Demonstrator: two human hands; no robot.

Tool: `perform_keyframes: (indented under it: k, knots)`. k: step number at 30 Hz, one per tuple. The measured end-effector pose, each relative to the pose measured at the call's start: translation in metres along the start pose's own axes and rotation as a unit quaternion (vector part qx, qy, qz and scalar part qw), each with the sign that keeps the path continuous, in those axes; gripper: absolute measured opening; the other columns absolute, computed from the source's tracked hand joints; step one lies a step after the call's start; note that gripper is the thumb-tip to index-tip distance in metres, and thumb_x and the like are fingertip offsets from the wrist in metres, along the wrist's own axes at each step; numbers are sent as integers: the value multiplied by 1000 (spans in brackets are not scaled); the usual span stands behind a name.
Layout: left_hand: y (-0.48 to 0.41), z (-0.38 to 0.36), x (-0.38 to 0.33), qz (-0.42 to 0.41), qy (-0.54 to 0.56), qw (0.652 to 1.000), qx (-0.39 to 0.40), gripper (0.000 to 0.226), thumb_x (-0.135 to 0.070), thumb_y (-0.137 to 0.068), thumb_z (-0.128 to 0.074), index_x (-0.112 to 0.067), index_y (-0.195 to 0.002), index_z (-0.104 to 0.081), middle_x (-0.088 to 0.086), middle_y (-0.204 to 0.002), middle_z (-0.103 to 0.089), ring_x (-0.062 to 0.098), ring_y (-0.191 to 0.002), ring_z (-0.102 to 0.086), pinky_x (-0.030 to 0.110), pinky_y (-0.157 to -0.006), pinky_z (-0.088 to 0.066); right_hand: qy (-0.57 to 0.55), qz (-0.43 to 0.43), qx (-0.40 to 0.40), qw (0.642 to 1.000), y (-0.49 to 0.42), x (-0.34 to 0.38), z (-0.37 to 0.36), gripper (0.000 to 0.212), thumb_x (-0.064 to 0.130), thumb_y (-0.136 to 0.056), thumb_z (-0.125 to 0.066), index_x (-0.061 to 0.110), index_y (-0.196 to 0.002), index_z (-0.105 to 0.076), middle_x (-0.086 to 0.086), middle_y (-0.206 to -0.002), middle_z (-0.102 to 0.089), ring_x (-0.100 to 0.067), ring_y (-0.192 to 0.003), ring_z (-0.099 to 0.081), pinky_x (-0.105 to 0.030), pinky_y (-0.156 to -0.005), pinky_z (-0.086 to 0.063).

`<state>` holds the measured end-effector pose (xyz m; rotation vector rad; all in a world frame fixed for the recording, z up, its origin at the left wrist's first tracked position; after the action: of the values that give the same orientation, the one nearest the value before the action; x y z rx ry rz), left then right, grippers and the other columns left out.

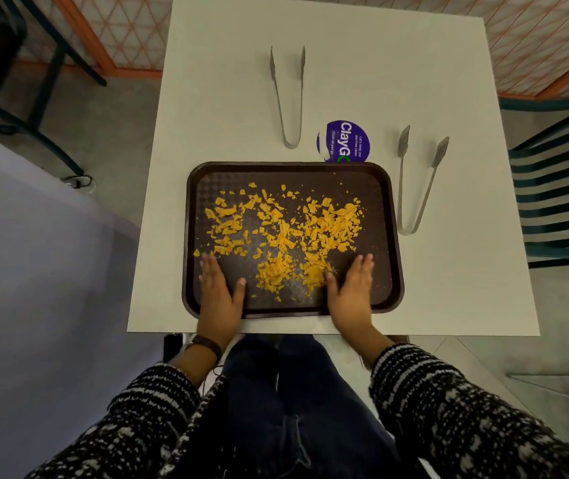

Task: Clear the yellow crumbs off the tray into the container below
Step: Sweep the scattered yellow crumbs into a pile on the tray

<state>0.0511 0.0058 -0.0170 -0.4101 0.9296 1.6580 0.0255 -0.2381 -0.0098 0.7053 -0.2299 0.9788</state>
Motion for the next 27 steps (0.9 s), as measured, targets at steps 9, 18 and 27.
perform_keyframes:
  k: [9,18,27]
  knots:
    - [-39,3,0,7,-102,995,21,75,-37,-95,-39,-6,-146,6,12,-157,8,25,-145,8,38,-119,1,106,-27,20,994,-7,-37,-3,78,43,-97,-37,-3,-147,1,-22,-156,11,-33,-145,11,-39,-118,4]
    - [-4,-33,-43,-81,2,985,153,73,-37,-95,-38,-30,-139,19,-6,-152,17,12,-134,16,36,-113,-3,73,10,14,997,-14,-36,1,75,39,-97,-37,1,-148,1,-14,-158,9,-25,-146,11,-35,-118,6]
    - [-59,29,-7,-36,-25,999,7,72,-31,-95,-42,-15,-148,5,4,-158,1,20,-145,-2,39,-117,-14,75,72,27,994,-34,1,-7,77,51,-95,-26,4,-148,5,-8,-156,15,-20,-144,17,-34,-118,11]
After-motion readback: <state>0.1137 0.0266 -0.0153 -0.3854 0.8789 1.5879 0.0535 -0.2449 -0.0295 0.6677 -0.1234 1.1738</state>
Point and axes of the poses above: each hand's wrist, its own y-axis away from the middle knuckle, its own z-axis out of the back of the hand, x = y × z, the point moved 6 cm from there along -y, towards the middle knuckle
